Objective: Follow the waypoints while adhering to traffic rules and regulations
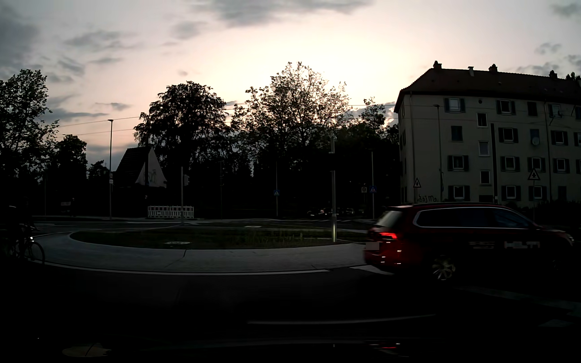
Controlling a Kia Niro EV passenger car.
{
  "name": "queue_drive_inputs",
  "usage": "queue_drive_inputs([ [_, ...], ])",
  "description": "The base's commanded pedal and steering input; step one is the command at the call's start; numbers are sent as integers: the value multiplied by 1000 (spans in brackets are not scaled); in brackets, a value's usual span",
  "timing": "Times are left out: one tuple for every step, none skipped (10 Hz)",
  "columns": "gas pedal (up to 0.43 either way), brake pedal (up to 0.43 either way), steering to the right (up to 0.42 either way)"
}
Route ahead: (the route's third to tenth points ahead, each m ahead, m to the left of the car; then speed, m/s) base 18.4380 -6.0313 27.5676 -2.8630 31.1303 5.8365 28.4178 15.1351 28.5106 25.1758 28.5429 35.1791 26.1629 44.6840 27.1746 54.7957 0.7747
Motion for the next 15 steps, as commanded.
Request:
queue_drive_inputs([
  [0, 24, 280],
  [0, 0, 280],
  [0, 0, 280],
  [0, 0, 279],
  [0, 0, 279],
  [59, 0, 279],
  [177, 0, 279],
  [197, 0, 279],
  [209, 0, 279],
  [220, 0, 280],
  [220, 0, 284],
  [220, 0, 290],
  [220, 0, 302],
  [220, 0, 323],
  [220, 0, 340],
])
